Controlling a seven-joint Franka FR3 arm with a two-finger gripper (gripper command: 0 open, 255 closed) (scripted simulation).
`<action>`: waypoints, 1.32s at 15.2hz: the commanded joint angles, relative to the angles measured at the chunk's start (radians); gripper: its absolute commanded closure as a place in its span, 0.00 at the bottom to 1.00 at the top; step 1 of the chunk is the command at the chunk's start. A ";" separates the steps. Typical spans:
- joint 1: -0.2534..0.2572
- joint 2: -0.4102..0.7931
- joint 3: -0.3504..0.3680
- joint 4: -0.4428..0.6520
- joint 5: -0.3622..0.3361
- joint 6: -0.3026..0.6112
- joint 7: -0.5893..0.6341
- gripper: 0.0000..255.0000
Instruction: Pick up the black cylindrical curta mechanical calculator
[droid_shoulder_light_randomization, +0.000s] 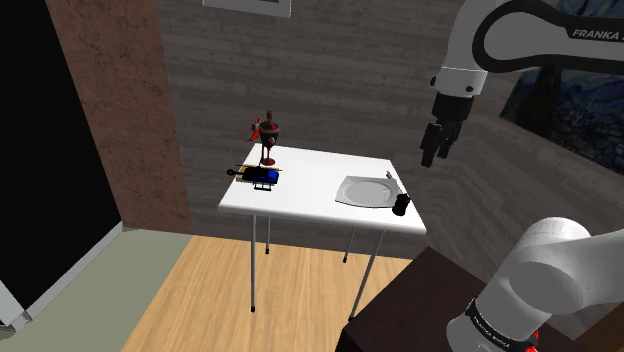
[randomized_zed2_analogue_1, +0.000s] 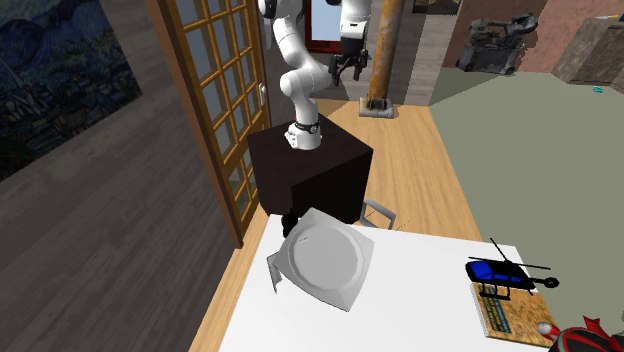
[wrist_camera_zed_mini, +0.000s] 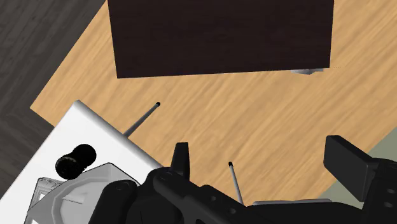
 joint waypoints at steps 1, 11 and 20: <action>0.000 0.000 0.000 0.000 0.000 0.000 0.000 0.00; -0.055 0.200 -0.148 -0.081 -0.127 0.257 -0.165 0.00; -0.093 0.484 -0.275 -0.041 -0.191 0.490 -0.305 0.00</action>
